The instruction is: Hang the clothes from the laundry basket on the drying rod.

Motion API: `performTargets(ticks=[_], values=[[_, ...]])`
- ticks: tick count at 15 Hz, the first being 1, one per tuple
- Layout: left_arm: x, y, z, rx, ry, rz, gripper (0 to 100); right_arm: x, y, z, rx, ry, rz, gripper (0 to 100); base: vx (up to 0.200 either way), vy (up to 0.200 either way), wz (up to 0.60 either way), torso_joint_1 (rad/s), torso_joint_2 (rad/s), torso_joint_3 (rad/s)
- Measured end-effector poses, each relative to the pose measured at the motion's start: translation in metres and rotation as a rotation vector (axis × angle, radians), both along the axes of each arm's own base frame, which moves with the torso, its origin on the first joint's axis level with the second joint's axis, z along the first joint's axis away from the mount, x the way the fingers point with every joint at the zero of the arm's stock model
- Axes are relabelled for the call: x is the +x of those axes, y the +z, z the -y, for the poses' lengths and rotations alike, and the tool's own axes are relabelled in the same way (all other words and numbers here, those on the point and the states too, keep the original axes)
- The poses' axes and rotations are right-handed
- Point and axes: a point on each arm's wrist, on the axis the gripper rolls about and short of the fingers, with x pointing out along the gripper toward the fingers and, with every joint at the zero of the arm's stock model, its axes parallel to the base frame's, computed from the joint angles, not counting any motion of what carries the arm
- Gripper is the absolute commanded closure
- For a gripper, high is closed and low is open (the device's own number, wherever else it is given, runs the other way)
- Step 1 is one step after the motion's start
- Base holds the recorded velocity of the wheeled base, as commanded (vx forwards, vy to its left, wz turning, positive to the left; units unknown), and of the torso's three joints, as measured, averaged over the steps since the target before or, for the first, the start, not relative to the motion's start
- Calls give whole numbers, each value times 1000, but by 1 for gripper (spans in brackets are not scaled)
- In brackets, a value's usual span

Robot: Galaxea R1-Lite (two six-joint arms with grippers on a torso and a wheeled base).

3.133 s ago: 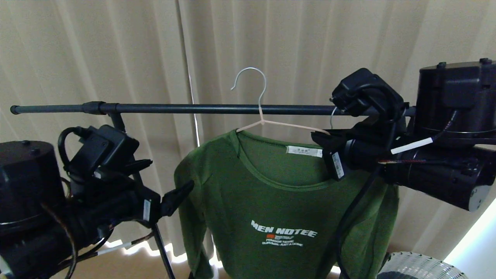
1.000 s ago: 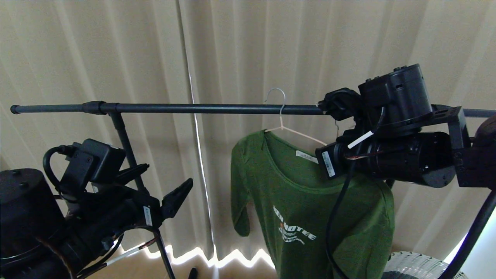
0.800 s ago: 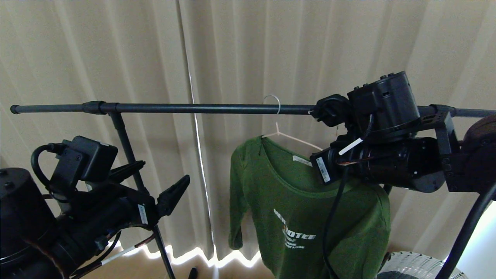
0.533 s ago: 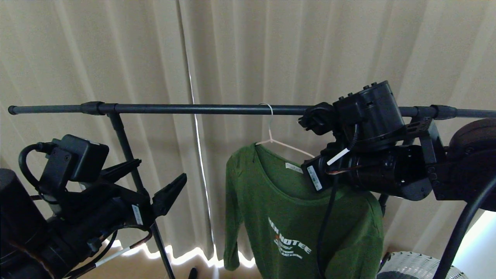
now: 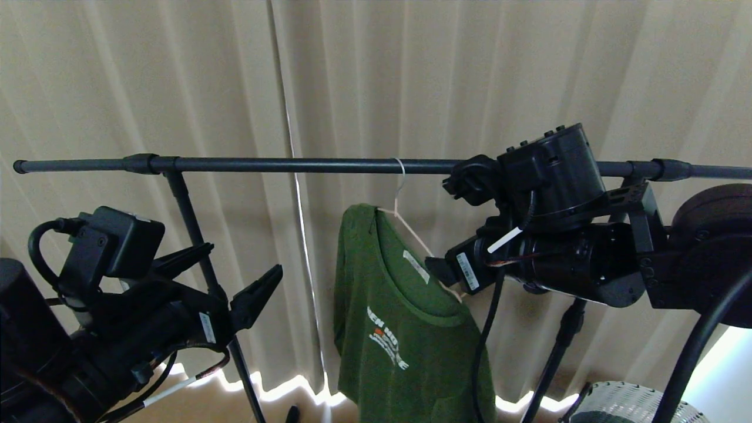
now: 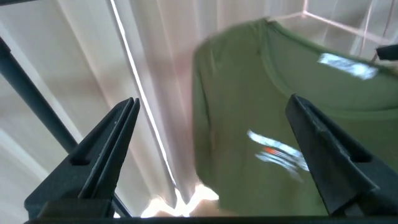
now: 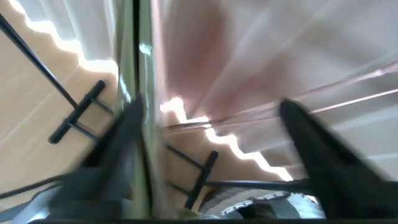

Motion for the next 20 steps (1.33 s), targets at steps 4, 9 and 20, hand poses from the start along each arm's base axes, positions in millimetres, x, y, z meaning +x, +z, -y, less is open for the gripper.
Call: performTargets(ticks=[4,9,20], values=[[-1,-1,-5,11,24,1,0,0,-1,-1,76,2,78,0,0,0,0,0,0,0],[-7,-2,-25,55,100,25,0,-22,4,22,96,-2,107,0,0,0,0,0,0,0],[-49,-28,-64,114,234,-13,0,-95,-17,162,34,-322,141,0,0,0,0,0,0,0]])
